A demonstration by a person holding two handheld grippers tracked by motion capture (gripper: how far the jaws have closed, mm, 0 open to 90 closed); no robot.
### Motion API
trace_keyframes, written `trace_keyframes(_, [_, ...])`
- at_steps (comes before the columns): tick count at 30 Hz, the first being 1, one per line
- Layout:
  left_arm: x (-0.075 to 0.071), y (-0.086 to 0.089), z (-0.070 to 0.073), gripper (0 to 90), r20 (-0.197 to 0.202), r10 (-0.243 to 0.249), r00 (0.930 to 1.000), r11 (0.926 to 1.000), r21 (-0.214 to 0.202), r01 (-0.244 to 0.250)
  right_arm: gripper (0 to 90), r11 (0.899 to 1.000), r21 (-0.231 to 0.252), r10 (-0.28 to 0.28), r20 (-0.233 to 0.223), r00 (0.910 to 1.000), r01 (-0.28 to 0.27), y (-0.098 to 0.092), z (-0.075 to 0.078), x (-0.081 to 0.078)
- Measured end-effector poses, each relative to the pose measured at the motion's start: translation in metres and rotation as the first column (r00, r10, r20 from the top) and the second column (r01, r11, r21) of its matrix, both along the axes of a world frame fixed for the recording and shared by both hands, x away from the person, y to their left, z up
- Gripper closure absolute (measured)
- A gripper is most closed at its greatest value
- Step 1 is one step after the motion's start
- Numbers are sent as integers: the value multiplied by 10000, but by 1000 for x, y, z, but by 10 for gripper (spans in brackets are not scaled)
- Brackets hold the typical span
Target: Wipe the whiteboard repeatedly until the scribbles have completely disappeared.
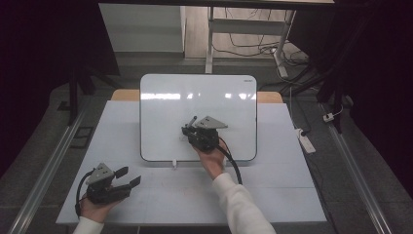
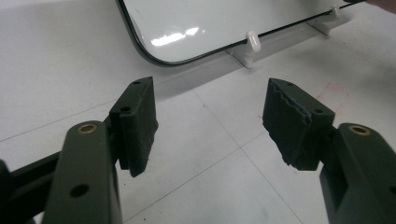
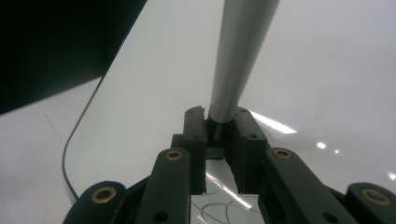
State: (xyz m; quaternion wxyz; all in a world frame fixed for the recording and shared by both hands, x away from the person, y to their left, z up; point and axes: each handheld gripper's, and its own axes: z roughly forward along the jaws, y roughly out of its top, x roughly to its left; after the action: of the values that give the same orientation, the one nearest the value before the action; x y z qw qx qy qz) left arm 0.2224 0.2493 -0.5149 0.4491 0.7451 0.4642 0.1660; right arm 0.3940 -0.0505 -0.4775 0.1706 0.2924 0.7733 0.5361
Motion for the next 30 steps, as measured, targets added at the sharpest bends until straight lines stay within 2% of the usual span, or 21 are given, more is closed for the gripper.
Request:
trace_keyframes(2, [1,0,-1,360,-24,-6,10000,10000,12,6,775,9941,-590,902,-95,9959,-906,10,-9,-8])
trace_keyframes(3, [2,0,-1,359,-65,-17,10000,10000,-6,17,775,9914,-756,1069,-6,9943,-1066,13,-12,-12])
trace_keyframes(5, [2,0,-2,359,-105,-2,9999,10000,-5,2,775,9923,-710,1023,65,9947,-1016,13,-13,-12])
trace_keyframes(6, [2,0,-2,358,-105,9,9999,10000,6,-9,775,9992,-14,400,9,9992,-400,6,-10,-6])
trace_keyframes(8, [2,-1,-1,357,-81,-12,10000,10000,18,12,776,9988,459,-175,6,9998,175,1,-6,-2])
trace_keyframes(9, [2,-1,-2,356,-80,-35,10000,10000,33,35,776,9990,411,-185,84,9998,182,3,-6,-3])
trace_keyframes(12, [3,0,-2,352,-125,-36,9999,10000,47,37,775,9950,-511,859,36,9963,-856,11,-12,-10])
trace_keyframes(13, [3,0,-3,351,-162,-37,9999,10000,44,38,775,9938,-644,909,65,9958,-903,10,-11,-10])
trace_keyframes(14, [3,0,-3,350,-162,-37,9999,10000,44,38,775,9963,-463,730,73,9973,-726,7,-9,-7])
trace_keyframes(16, [3,0,-3,349,-169,-32,9999,10000,62,33,776,9997,236,-47,-41,10000,48,-3,-4,-2])
trace_keyframes(17, [3,0,-3,349,-167,-31,9999,10000,54,32,775,9994,342,-63,-123,9999,67,-4,-5,-1])
trace_keyframes(20, [3,-1,-3,343,-165,-47,9999,10000,69,48,776,9971,-107,749,-463,9961,-755,4,-11,-7])
trace_keyframes(22, [4,-2,-3,335,-207,-24,9998,10000,83,26,775,9970,-227,726,-370,9967,-735,4,-11,-7])
trace_keyframes(23, [3,-2,-3,331,-201,-8,9998,10000,91,10,775,9998,76,186,-165,9997,-185,-1,-7,-4])
trace_keyframes(24, [3,-1,-3,327,-202,12,9998,10000,88,-11,775,9997,234,87,-303,9995,-80,-3,-7,-4])
trace_keyframes(25, [3,-1,-3,324,-190,45,9998,9999,93,-43,775,9998,121,130,-231,9996,-127,-1,-8,-6])
trace_keyframes(26, [3,-1,-3,320,-196,57,9998,9999,90,-55,775,9987,-251,434,-216,9988,-439,3,-9,-9])
trace_keyframes(27, [4,-1,-3,320,-208,67,9998,9999,100,-65,775,9987,-251,434,-216,9988,-439,3,-9,-9])
trace_keyframes(28, [4,-1,-3,312,-223,80,9997,9999,116,-78,776,9928,-906,790,60,9969,-782,8,-11,-13])
trace_keyframes(29, [4,-1,-3,312,-239,83,9997,9999,120,-80,776,9928,-906,790,60,9969,-782,8,-11,-13])
trace_keyframes(30, [4,-1,-3,305,-244,101,9997,9999,127,-98,776,9990,-368,245,10,9997,-244,-1,-7,-8])
